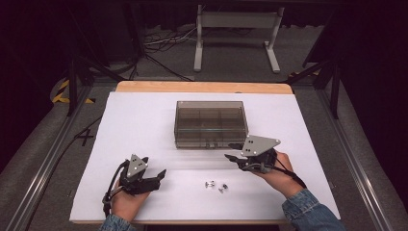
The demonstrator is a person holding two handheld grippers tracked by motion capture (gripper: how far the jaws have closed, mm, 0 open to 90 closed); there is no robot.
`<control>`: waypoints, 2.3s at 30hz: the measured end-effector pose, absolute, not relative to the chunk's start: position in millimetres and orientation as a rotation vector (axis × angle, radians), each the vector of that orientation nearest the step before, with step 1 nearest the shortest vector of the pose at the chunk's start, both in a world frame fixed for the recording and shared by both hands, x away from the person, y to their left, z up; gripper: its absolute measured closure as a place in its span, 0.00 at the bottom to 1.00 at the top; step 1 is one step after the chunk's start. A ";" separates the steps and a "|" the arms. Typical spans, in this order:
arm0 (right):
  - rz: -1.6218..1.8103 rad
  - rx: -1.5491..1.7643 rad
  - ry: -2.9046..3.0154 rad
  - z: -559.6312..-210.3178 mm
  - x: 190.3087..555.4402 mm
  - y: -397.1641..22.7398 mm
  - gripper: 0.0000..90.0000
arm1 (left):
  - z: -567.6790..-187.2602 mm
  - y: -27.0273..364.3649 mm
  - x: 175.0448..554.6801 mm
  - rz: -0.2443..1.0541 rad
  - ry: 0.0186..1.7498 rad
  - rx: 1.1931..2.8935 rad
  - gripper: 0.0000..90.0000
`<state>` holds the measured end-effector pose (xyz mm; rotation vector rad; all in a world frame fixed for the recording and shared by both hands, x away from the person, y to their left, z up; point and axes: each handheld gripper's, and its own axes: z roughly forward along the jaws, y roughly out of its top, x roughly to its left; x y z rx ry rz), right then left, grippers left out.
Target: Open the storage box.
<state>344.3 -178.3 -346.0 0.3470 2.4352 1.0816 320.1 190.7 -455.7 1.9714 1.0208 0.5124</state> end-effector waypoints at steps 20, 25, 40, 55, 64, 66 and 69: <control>1.031 0.431 2.573 -322.7 375.5 -168.0 0.73 | -456.0 190.6 320.1 0.512 1.026 1.967 0.24; 1.029 0.447 2.596 -320.2 385.2 -170.6 0.74 | -456.0 190.5 320.3 0.510 1.027 1.970 0.24; 0.999 0.461 2.674 -326.5 409.3 -177.7 0.72 | -456.0 190.6 320.5 0.514 1.026 1.971 0.24; 0.903 0.452 2.767 -346.2 424.6 -176.6 0.73 | -456.0 190.6 320.5 0.513 1.024 1.973 0.24; 0.844 0.444 2.811 -353.1 426.8 -174.5 0.74 | -456.1 190.6 320.6 0.512 1.025 1.972 0.24; 0.836 0.441 2.815 -353.8 426.6 -173.8 0.75 | -456.1 190.6 320.6 0.512 1.025 1.971 0.24; 0.817 0.433 2.818 -354.1 425.6 -172.6 0.81 | -456.1 190.6 320.5 0.512 1.025 1.972 0.24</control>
